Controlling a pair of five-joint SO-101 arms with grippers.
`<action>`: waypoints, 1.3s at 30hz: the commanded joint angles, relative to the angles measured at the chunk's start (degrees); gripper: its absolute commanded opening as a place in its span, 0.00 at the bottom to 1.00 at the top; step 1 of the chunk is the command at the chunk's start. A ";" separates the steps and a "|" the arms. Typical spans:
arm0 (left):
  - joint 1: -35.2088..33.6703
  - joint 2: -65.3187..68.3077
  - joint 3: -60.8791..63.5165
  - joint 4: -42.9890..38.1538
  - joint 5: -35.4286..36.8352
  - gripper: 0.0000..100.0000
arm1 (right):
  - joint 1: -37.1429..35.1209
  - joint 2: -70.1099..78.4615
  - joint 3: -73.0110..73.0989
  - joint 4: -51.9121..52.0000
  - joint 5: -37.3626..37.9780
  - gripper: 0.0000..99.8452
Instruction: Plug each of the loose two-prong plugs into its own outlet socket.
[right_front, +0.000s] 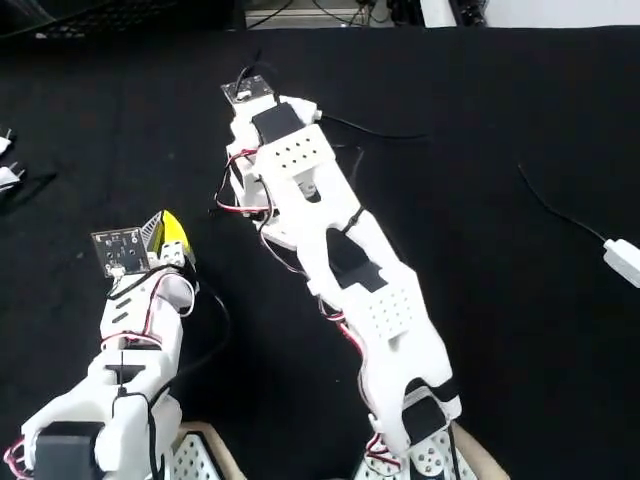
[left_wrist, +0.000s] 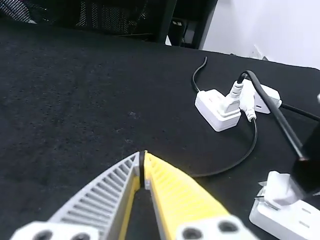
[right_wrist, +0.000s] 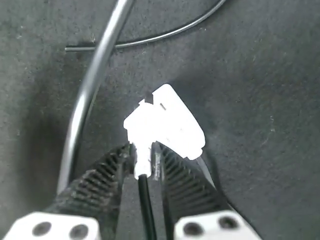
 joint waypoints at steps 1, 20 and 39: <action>0.66 -0.18 1.01 0.18 -0.26 0.03 | -0.35 -0.75 -0.48 1.32 -0.26 0.01; 1.19 -0.18 1.01 0.18 -0.26 0.03 | 1.76 -7.25 5.58 1.49 -0.26 0.01; 1.45 -0.18 1.01 0.26 -0.26 0.03 | 1.49 -2.95 5.32 1.14 -1.14 0.01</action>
